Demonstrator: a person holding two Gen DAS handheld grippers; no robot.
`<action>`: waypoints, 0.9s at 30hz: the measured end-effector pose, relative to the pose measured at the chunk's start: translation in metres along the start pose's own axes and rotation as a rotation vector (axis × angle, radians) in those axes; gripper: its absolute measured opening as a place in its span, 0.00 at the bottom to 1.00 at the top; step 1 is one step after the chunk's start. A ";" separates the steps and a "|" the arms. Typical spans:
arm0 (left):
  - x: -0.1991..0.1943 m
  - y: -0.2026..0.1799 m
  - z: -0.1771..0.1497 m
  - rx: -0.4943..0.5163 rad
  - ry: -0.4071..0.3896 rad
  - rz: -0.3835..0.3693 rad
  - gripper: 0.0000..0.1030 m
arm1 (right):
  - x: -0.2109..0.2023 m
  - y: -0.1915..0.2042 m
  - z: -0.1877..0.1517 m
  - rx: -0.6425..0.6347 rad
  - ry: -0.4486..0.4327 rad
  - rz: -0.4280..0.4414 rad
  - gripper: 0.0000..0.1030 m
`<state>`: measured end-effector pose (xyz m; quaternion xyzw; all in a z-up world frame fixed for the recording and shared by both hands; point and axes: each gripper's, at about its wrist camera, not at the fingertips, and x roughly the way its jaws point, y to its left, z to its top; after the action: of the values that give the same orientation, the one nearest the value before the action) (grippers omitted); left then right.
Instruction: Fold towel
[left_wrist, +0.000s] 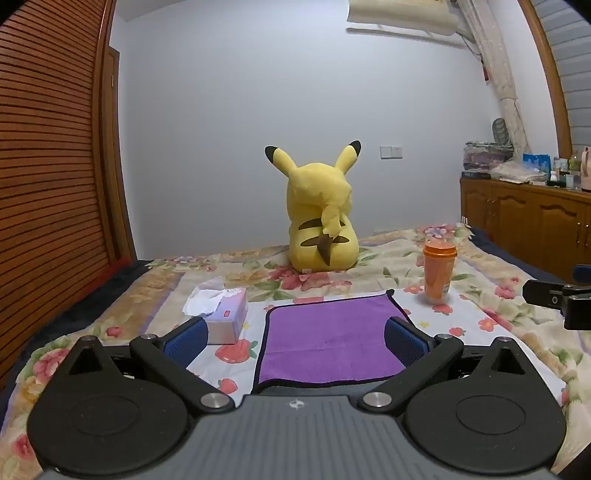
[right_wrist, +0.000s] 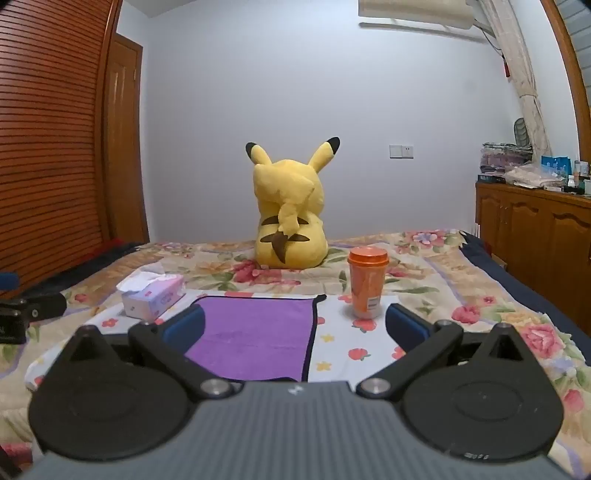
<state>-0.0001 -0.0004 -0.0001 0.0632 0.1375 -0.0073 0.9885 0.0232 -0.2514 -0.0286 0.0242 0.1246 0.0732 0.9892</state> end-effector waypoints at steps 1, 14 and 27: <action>0.000 0.000 0.000 -0.001 0.000 0.000 1.00 | 0.000 0.000 0.000 0.000 0.000 0.002 1.00; -0.003 0.002 0.004 -0.008 -0.008 -0.006 1.00 | -0.001 -0.001 0.000 0.004 -0.020 0.002 1.00; -0.006 0.004 0.004 -0.011 -0.014 -0.006 1.00 | -0.002 -0.002 0.001 0.005 -0.022 0.001 1.00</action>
<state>-0.0044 0.0030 0.0053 0.0571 0.1310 -0.0097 0.9897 0.0220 -0.2540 -0.0279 0.0273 0.1139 0.0730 0.9904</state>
